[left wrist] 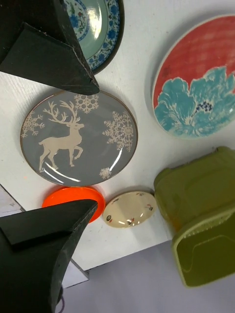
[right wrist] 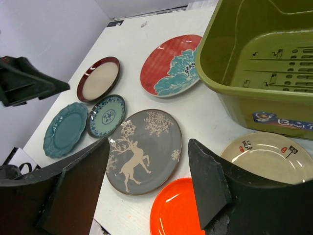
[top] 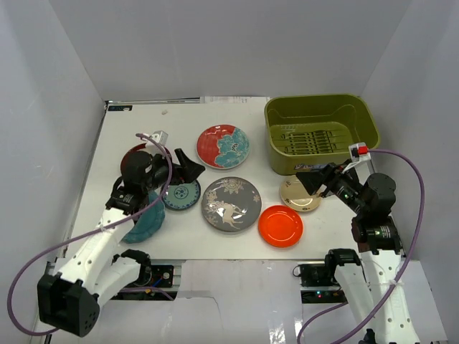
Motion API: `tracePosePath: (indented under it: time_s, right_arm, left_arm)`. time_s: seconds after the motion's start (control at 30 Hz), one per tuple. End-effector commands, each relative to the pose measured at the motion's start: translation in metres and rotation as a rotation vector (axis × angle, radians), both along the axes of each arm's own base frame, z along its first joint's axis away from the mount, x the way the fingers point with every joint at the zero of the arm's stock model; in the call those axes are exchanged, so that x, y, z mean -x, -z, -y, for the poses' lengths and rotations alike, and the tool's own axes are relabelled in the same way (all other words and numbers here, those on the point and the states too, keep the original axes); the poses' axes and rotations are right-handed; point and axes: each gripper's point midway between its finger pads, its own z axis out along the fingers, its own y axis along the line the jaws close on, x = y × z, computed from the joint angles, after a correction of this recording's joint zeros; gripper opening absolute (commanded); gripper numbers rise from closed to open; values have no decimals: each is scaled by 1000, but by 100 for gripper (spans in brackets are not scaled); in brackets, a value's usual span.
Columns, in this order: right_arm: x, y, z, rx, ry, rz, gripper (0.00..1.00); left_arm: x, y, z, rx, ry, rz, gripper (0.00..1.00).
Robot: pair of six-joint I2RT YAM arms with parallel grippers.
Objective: Place the plates into the plastic bin on the countertop
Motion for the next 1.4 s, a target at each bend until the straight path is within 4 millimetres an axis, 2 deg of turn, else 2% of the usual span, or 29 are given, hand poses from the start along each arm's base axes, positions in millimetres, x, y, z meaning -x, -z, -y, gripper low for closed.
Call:
tracePosePath:
  time_s: [0.0,0.03,0.1,0.13,0.23,0.27,0.33,0.37,0.43,0.47,0.5,0.53,0.57,0.77,0.8,0.9,0.97,1.0,1.03,1.2,1.33,1.37]
  right_arm:
    - [2,-9,-3,-9,-27,52,72]
    - [3,-7,-3,-7,-30,48,72]
    - [5,-1,-5,-7,-42,37,72]
    - [7,0,-6,-8,-50,38,71]
    - [13,4,-7,-5,-59,38,70]
    - [15,4,-7,1,-62,44,70]
    - [19,7,-10,4,-76,38,70]
    - [21,7,-10,5,-81,40,70]
    - [24,12,-12,4,-96,31,69]
    - [26,12,-13,4,-99,37,69]
    - [26,16,-14,5,-105,29,69]
    - [28,17,-15,6,-110,30,69]
    - [28,18,-16,6,-116,27,69]
    - [30,21,-19,5,-136,27,68]
    - [31,21,-20,-1,-143,26,67]
    - [31,24,-23,-20,-154,17,67]
    - [30,27,-23,-24,-154,6,67]
    - [29,28,-23,-24,-152,4,66]
    - [29,29,-23,-24,-151,1,66]
    - [25,41,-21,-11,-137,-26,66]
    - [24,44,-21,-10,-135,-33,66]
    - [23,43,-21,-9,-132,-31,66]
  left_arm:
    - [-23,3,-5,6,-97,-66,98]
    - [-33,18,-7,-13,-130,-117,98]
    - [-51,27,-15,-28,-223,-180,98]
    - [-60,48,-14,-56,-240,-243,98]
    - [-83,56,-14,-46,-306,-302,98]
    - [-91,71,-13,-59,-316,-342,98]
    - [-108,73,-13,-58,-351,-339,98]
    - [-116,89,-14,-78,-368,-369,97]
    - [-132,91,-12,-68,-370,-358,95]
    - [-138,95,-14,-62,-366,-359,95]
    - [-144,108,-12,-63,-355,-379,93]
    - [-149,110,-10,-46,-348,-375,92]
    - [-154,124,-15,-46,-355,-403,88]
    - [-174,139,-2,46,-279,-404,76]
    - [-177,147,0,50,-275,-412,72]
    - [-189,149,7,95,-268,-422,66]
    - [-192,158,12,127,-261,-447,59]
    - [-196,158,15,144,-256,-435,53]
    - [-197,166,15,149,-258,-449,45]
    - [-206,177,18,203,-282,-449,40]
    - [-207,181,18,227,-288,-446,19]
    - [-206,175,18,235,-285,-427,9]
